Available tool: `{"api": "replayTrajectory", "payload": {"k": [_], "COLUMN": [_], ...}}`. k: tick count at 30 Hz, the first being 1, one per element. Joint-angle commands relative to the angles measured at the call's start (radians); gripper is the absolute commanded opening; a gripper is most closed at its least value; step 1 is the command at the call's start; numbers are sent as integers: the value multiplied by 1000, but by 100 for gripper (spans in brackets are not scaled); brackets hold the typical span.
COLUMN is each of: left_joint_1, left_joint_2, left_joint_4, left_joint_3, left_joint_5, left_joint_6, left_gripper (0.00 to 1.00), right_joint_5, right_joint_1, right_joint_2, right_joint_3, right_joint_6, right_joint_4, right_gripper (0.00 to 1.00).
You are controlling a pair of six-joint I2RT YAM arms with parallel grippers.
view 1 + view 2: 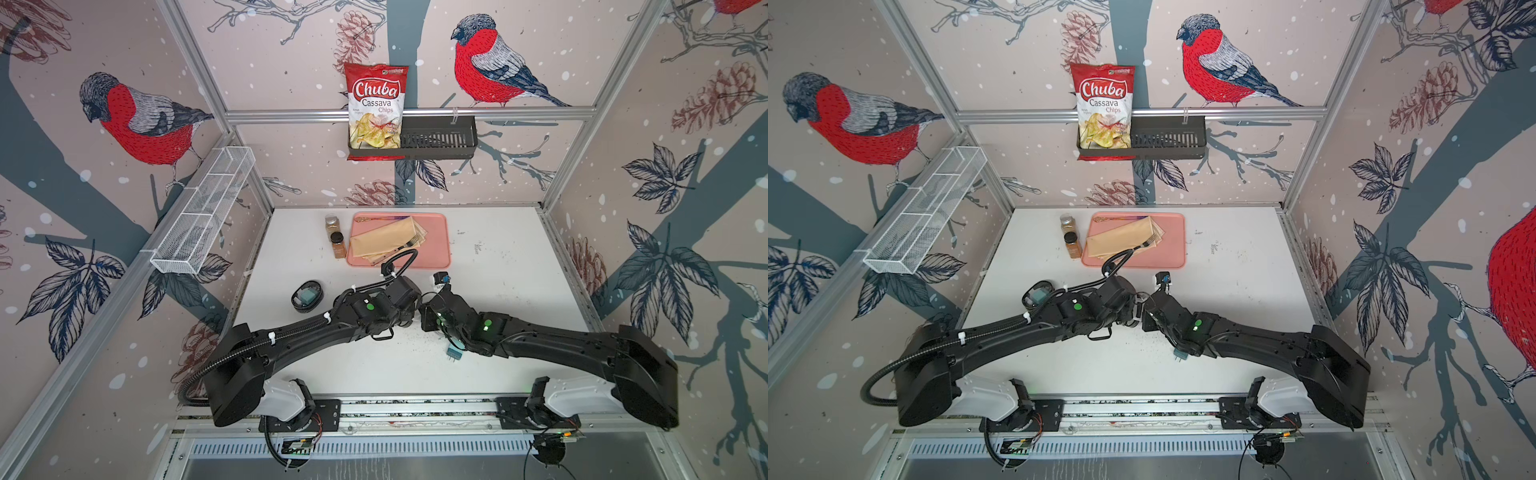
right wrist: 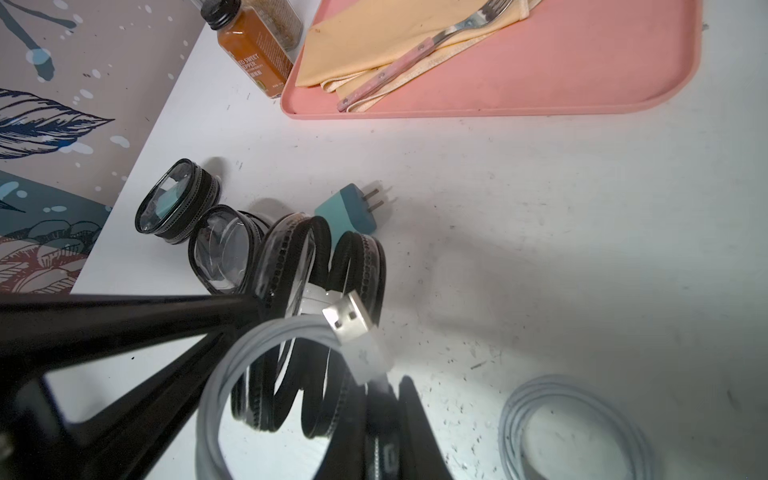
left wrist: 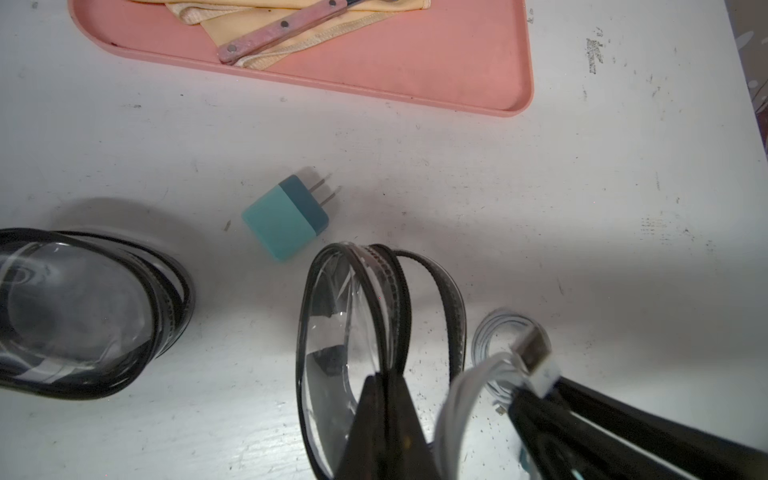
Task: Pack away charging kits
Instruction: Place the charging cable in the storage bag.
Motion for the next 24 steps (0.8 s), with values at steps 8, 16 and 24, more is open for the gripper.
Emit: {"api": "replayTrajectory", "payload": {"k": [8,16,24], "left_joint_1": [-1,0,0], "left_joint_2": [-73,-38,-3], "left_joint_4": [108,209,256], "left_joint_3": [-44,-83,-95], "left_joint_5": [73,173,195], "left_joint_6": [33,61,55], "left_gripper": [0,0,0], "right_joint_5": [4,-15,-40], "right_joint_1": [-16,-19,-23], "right_joint_2": [140,171,192], "right_joint_3": [52,68,76], "right_joint_6": [-5,-16,-15], "right_joint_4": [9,24,35], "right_gripper": [0,0,0]}}
